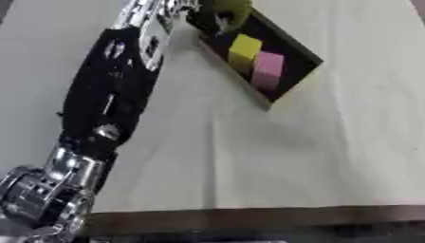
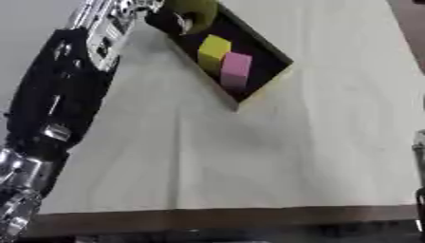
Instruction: Pick up objects on the table and place them in the box.
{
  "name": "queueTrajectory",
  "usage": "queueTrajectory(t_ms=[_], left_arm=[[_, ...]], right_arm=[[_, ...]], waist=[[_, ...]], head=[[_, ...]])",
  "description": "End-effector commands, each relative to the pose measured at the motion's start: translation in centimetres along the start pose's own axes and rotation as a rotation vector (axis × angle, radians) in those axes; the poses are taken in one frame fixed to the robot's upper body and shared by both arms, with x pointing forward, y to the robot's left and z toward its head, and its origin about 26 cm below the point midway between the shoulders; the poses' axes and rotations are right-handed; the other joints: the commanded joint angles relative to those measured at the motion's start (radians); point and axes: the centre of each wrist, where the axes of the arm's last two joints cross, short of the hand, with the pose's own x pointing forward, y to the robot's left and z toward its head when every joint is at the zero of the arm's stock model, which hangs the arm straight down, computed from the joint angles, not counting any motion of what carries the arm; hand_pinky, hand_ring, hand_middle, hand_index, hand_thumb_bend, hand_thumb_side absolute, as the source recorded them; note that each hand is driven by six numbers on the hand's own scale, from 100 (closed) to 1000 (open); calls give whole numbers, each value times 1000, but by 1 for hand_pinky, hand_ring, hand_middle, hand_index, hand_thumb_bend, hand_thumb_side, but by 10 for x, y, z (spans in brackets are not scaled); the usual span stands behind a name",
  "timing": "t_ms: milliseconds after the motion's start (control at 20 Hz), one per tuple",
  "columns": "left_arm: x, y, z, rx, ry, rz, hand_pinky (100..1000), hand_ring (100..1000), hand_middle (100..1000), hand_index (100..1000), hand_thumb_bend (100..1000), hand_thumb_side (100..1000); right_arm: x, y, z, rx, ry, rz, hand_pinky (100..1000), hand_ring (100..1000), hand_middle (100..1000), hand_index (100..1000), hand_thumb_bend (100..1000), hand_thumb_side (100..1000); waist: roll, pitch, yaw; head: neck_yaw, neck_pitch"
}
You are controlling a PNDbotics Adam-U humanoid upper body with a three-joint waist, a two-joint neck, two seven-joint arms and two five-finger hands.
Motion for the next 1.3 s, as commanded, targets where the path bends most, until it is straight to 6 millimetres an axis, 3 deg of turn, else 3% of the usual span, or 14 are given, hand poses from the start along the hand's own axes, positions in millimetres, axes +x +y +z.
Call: queueTrajectory(t_ms=[50,450,550,650,800,1300], left_arm=[[3,3,-2,41,30,-4,731,648,594,718,100,262],[2,-6,-5,67,55,-15,732,654,596,724,100,281],[3,-7,-5,54,40,-14,744,681,624,759,162,358],[4,-7,-4,33,20,-9,782,751,719,848,285,453],[3,-5,-3,0,-5,-22,836,812,787,906,445,482],[2,14,6,31,4,-47,869,851,822,924,562,438]], right_arm=[[5,-1,-5,7,-26,-5,918,868,608,904,100,629],[5,0,-6,6,-27,-10,918,869,608,904,100,629],[5,0,-5,7,-26,-11,918,869,607,904,100,629],[5,1,-5,7,-25,-11,918,869,606,904,100,629],[5,1,-5,8,-22,-11,918,868,606,904,100,629],[5,1,-4,15,-15,-15,919,868,604,905,100,630]], waist=[[-5,-17,-3],[-7,-8,-3],[-9,-7,-3],[-9,-7,-3],[-8,-7,-3],[-7,-10,-2]], head=[[5,-16],[3,-20],[3,-20],[3,-20],[1,-20],[-3,-17]])
